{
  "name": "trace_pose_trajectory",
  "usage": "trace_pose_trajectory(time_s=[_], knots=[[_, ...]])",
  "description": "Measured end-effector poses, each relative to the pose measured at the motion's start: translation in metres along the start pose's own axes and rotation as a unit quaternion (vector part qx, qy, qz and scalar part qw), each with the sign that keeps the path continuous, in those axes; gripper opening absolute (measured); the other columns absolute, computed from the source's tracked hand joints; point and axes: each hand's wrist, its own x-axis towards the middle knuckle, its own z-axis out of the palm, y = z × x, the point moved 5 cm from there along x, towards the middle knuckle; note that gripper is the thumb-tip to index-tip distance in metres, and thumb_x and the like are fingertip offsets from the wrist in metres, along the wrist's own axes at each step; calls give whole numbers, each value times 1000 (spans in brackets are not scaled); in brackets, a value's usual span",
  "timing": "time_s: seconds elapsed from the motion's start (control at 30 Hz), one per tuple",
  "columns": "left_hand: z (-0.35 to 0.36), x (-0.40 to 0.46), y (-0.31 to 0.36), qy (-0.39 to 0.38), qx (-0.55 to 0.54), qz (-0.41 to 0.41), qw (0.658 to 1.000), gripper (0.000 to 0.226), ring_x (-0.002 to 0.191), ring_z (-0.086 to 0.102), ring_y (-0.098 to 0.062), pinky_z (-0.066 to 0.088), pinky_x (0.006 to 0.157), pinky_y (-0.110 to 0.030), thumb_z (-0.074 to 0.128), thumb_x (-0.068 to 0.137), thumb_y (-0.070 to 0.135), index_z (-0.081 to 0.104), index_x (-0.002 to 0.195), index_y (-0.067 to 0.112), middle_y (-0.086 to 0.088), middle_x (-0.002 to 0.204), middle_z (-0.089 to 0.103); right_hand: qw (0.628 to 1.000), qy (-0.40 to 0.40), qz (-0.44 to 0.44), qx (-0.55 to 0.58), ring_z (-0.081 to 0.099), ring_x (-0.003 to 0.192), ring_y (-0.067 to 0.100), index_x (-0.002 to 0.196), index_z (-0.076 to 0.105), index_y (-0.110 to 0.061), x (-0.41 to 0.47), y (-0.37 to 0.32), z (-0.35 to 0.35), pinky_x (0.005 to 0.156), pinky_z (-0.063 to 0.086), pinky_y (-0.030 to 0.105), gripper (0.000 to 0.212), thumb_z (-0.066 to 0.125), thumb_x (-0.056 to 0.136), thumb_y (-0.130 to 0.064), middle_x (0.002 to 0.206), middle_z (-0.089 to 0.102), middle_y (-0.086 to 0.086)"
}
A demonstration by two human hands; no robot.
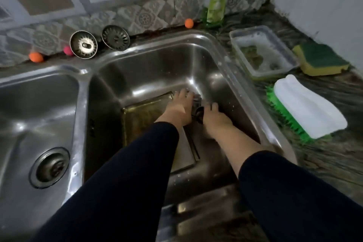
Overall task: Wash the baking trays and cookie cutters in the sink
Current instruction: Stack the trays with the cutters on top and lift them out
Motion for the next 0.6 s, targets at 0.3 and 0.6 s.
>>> trace_pose_trajectory(time_s=[0.3,0.6], knots=[[18,41,-3,-40,74,78,993,79,132,36,-35,28,111,-47,70,77,32,26,142,29,-7,148,29,1000,8,10,29,52,114,32,144,18,-13,22,3,14,75,42,35,78,67,83,-18,137,25,12],[24,38,8,-38,-28,116,992,62,105,55,-35,42,83,-28,69,79,27,43,135,34,-8,132,33,995,25,40,84,47,123,33,149,16,-13,20,5,14,95,43,38,73,54,89,-1,145,25,12]])
